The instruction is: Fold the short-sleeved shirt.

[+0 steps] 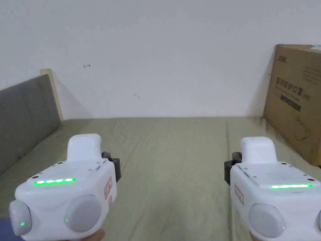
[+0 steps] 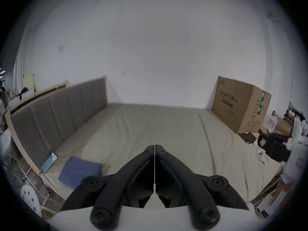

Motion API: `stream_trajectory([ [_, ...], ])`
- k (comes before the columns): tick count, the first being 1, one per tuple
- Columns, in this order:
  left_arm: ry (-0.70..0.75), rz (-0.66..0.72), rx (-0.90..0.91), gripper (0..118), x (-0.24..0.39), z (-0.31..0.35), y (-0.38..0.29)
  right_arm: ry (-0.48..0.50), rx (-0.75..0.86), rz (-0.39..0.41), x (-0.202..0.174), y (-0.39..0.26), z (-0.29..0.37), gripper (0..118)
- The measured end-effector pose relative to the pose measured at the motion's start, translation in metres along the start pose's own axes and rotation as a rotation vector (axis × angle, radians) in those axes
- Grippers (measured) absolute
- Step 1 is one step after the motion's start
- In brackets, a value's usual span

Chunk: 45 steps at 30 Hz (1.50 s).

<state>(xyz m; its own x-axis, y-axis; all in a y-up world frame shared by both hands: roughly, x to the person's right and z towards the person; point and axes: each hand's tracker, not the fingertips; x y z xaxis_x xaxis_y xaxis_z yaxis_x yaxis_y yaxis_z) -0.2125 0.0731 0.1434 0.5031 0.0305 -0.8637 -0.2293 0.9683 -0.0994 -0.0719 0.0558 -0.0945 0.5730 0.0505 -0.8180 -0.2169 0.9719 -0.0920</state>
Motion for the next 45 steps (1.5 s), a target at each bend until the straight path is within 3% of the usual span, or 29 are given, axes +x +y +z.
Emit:
stream_trajectory([
  [3, 0.1, -0.103, 0.083, 0, 0.018, 0.019, 0.003, -0.05, 0.077, -0.011, -0.003, 0.007, 0.017, 0],
  [6, 0.094, -0.1, 0.124, 0, 0.02, 0.026, -0.001, -0.073, 0.118, 0.001, -0.007, 0.004, 0.03, 5],
  [7, 0.081, -0.092, 0.13, 1, 0.019, 0.028, -0.001, -0.073, 0.124, 0.0, -0.008, 0.002, 0.034, 16],
  [9, 0.071, -0.08, 0.126, 9, 0.02, 0.031, -0.003, -0.062, 0.124, -0.001, -0.007, 0.001, 0.037, 62],
  [10, 0.06, -0.083, 0.134, 21, 0.02, 0.033, -0.005, -0.054, 0.127, -0.009, -0.006, 0.0, 0.039, 82],
  [11, 0.032, -0.078, 0.153, 51, 0.018, 0.034, -0.008, -0.052, 0.13, -0.01, -0.007, -0.001, 0.041, 94],
  [13, 0.027, -0.065, 0.13, 105, 0.018, 0.033, -0.009, -0.064, 0.132, -0.007, -0.006, -0.002, 0.042, 95],
  [14, 0.022, -0.061, 0.124, 118, 0.018, 0.033, -0.009, -0.07, 0.12, -0.004, -0.006, -0.002, 0.041, 99],
  [16, 0.022, -0.074, 0.122, 118, 0.021, 0.036, -0.01, -0.055, 0.1, -0.011, -0.005, -0.002, 0.04, 104],
  [33, 0.047, -0.155, 0.055, 118, 0.043, 0.031, -0.005, -0.036, 0.035, -0.008, -0.004, 0.0, 0.031, 104],
  [45, 0.054, -0.074, 0.011, 118, 0.036, 0.029, -0.001, -0.037, 0.026, -0.007, -0.002, 0.004, 0.035, 104],
])
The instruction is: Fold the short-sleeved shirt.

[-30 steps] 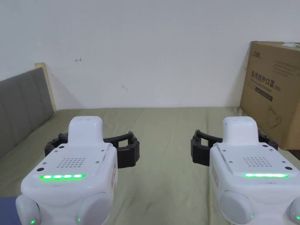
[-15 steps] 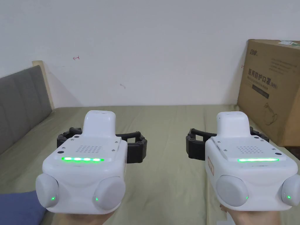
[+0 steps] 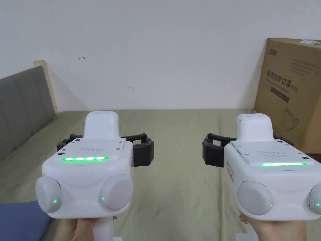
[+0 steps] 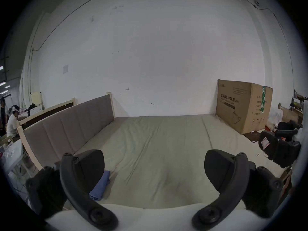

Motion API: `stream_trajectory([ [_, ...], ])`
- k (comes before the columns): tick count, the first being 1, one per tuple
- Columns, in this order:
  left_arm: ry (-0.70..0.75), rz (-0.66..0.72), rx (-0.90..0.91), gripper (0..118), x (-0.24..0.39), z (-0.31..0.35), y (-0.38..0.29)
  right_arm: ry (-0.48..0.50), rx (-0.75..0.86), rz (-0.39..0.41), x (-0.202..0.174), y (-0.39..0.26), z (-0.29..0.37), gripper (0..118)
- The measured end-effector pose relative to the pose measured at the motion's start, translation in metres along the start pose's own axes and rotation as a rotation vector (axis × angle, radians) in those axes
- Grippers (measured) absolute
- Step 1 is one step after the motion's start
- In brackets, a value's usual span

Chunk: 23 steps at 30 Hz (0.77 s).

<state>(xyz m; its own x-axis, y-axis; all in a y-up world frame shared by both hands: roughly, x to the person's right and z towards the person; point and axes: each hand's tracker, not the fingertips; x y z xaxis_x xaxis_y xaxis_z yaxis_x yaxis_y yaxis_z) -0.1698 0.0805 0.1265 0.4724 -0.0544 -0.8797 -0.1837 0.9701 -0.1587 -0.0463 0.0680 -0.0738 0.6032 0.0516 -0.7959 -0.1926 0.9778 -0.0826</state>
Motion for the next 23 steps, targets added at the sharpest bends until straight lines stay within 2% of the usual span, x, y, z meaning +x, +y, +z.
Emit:
stream_trajectory([
  [5, -0.001, -0.008, -0.034, 118, 0.0017, -0.0019, 0.0007, -0.009, -0.01, 0.01, -0.0015, -0.0021, -0.0021, 104],
  [12, -0.037, 0.049, -0.035, 118, -0.0046, 0.0007, 0.0044, -0.002, -0.033, -0.007, -0.0009, -0.0059, -0.0053, 104],
  [23, -0.012, -0.009, 0.014, 118, 0.0025, 0.0014, 0.0032, 0.005, -0.028, -0.009, -0.0037, -0.0047, -0.0041, 104],
])
